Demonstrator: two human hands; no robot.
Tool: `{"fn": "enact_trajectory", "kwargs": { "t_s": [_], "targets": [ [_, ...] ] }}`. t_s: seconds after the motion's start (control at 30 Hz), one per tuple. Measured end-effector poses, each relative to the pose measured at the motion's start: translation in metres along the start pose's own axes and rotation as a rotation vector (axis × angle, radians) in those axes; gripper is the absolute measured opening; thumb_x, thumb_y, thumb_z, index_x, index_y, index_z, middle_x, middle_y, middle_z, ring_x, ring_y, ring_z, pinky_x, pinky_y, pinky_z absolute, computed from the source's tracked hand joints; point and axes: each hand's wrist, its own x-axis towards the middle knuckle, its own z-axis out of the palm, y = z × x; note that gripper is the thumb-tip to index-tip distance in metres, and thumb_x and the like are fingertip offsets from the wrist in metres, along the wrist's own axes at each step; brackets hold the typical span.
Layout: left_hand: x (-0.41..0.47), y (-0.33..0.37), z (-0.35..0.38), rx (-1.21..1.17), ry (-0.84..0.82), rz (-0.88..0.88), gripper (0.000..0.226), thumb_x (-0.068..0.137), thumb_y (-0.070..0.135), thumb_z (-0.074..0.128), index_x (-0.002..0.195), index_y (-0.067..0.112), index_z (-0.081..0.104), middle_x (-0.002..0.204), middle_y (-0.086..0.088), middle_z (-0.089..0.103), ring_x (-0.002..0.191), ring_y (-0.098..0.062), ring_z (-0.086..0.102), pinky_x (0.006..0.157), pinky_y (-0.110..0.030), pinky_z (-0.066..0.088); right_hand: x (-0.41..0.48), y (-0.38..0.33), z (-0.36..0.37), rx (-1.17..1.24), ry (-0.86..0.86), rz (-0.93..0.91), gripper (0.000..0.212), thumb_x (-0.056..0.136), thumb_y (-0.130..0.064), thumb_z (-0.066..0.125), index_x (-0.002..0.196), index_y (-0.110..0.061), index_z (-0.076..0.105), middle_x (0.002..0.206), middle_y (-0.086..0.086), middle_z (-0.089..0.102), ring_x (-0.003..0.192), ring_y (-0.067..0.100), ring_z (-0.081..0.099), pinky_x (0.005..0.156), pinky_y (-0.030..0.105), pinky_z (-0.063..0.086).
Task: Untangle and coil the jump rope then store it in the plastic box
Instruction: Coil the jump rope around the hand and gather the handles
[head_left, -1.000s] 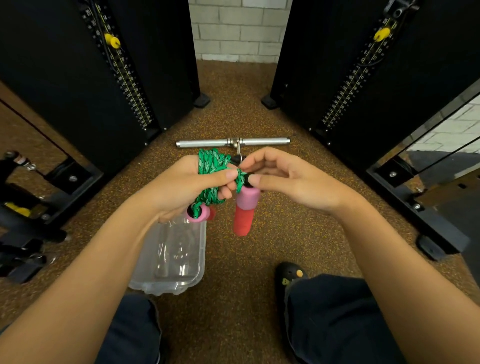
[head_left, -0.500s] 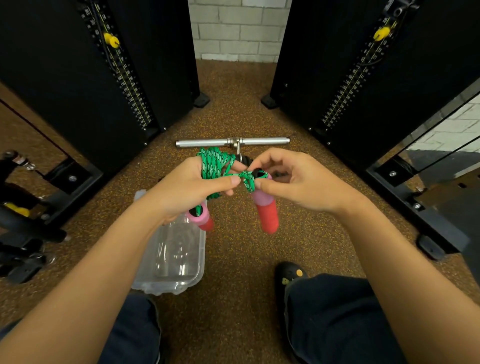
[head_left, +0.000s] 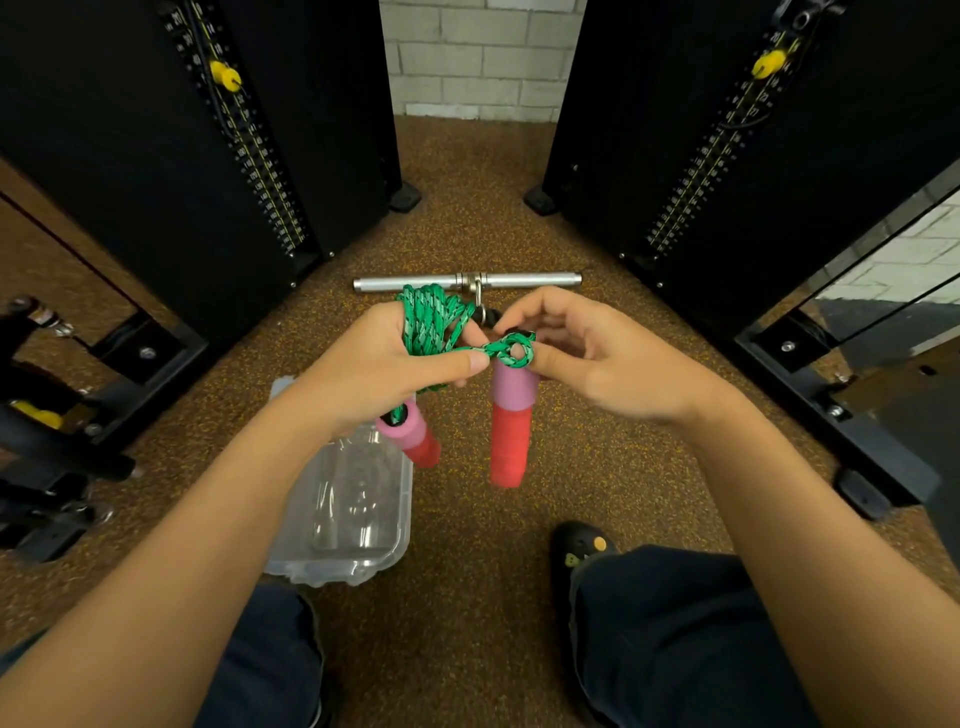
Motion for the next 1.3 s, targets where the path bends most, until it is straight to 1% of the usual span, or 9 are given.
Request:
{"fn": "enact_trajectory", "kwargs": {
  "t_s": [0.2, 0.43, 0.57, 0.7, 0.83, 0.93, 1.03, 1.17, 1.3],
  "targets": [
    [0.003, -0.006, -0.003, 0.209, 0.137, -0.018, 0.003, 0.078, 0.023, 0.069, 0.079, 0.025, 0.069, 0.068, 0.001, 0.07, 0.066, -0.007, 0.065, 0.084, -0.038, 0.053, -0.002, 0.0, 0.0, -0.171, 0.021, 0.006, 0.018, 0.088, -0.017, 0.059, 0.104, -0.016, 0.054, 0.093, -0.011, 0.059, 0.092, 0.01, 0.059, 0.086, 0.032, 0.05],
    [0.001, -0.009, 0.002, 0.206, 0.154, -0.024, 0.007, 0.079, 0.019, 0.068, 0.074, 0.024, 0.067, 0.065, -0.003, 0.068, 0.053, -0.001, 0.061, 0.067, -0.031, 0.05, -0.001, 0.0, 0.002, -0.115, -0.062, 0.077, 0.028, 0.088, -0.019, 0.058, 0.114, -0.021, 0.049, 0.107, 0.0, 0.06, 0.1, 0.015, 0.06, 0.093, 0.037, 0.049],
    [0.0, -0.01, 0.007, 0.089, 0.073, -0.063, 0.003, 0.08, 0.018, 0.067, 0.079, 0.02, 0.069, 0.07, -0.005, 0.068, 0.065, -0.009, 0.062, 0.074, -0.033, 0.052, 0.0, -0.002, 0.011, -0.007, -0.124, 0.139, 0.035, 0.086, -0.044, 0.056, 0.117, -0.028, 0.051, 0.109, -0.01, 0.062, 0.1, 0.005, 0.062, 0.09, 0.028, 0.05],
    [0.002, -0.011, 0.009, -0.027, 0.015, -0.075, 0.01, 0.084, 0.022, 0.062, 0.075, 0.022, 0.067, 0.069, 0.002, 0.066, 0.071, -0.009, 0.063, 0.073, -0.025, 0.051, 0.008, 0.0, 0.021, -0.118, -0.008, 0.058, 0.025, 0.082, -0.032, 0.065, 0.104, -0.023, 0.056, 0.097, -0.007, 0.069, 0.096, 0.005, 0.063, 0.09, 0.026, 0.047],
    [0.002, -0.01, 0.006, 0.003, -0.035, -0.14, 0.018, 0.083, 0.029, 0.06, 0.08, 0.013, 0.068, 0.062, 0.007, 0.066, 0.063, -0.003, 0.062, 0.07, -0.02, 0.048, 0.007, 0.001, 0.014, -0.235, 0.049, 0.021, 0.013, 0.082, -0.028, 0.067, 0.092, -0.021, 0.062, 0.083, -0.012, 0.064, 0.08, 0.005, 0.062, 0.075, 0.019, 0.047],
    [-0.001, -0.007, 0.004, 0.08, -0.245, -0.21, 0.03, 0.074, 0.036, 0.063, 0.084, 0.008, 0.067, 0.071, 0.001, 0.067, 0.066, -0.004, 0.064, 0.07, -0.018, 0.051, 0.005, -0.002, 0.012, -0.321, 0.063, -0.065, 0.009, 0.083, -0.026, 0.066, 0.09, -0.021, 0.063, 0.085, -0.017, 0.061, 0.078, -0.002, 0.059, 0.07, 0.009, 0.042],
    [-0.005, -0.002, 0.01, 0.039, -0.434, -0.259, 0.013, 0.079, 0.024, 0.062, 0.079, 0.011, 0.063, 0.064, 0.006, 0.066, 0.06, -0.004, 0.062, 0.063, -0.015, 0.05, 0.004, -0.005, 0.012, -0.308, 0.083, -0.143, 0.009, 0.083, -0.026, 0.066, 0.089, -0.02, 0.063, 0.085, -0.019, 0.059, 0.079, -0.004, 0.057, 0.074, 0.01, 0.043],
    [-0.006, 0.001, 0.01, -0.19, -0.433, -0.249, 0.018, 0.084, 0.019, 0.06, 0.068, 0.012, 0.062, 0.065, 0.002, 0.065, 0.055, -0.006, 0.059, 0.06, -0.017, 0.05, 0.004, -0.007, 0.012, -0.115, 0.079, -0.103, 0.011, 0.086, -0.022, 0.062, 0.096, -0.017, 0.059, 0.09, -0.008, 0.06, 0.073, 0.01, 0.061, 0.066, 0.022, 0.053],
    [-0.006, 0.001, 0.009, -0.445, -0.427, -0.238, 0.024, 0.078, 0.018, 0.053, 0.054, 0.017, 0.057, 0.061, -0.003, 0.065, 0.048, -0.009, 0.055, 0.056, -0.02, 0.049, 0.005, -0.013, 0.018, 0.09, 0.021, -0.047, 0.019, 0.095, -0.021, 0.046, 0.112, -0.021, 0.054, 0.099, -0.006, 0.059, 0.073, 0.006, 0.06, 0.059, 0.015, 0.049]
  ]
}}
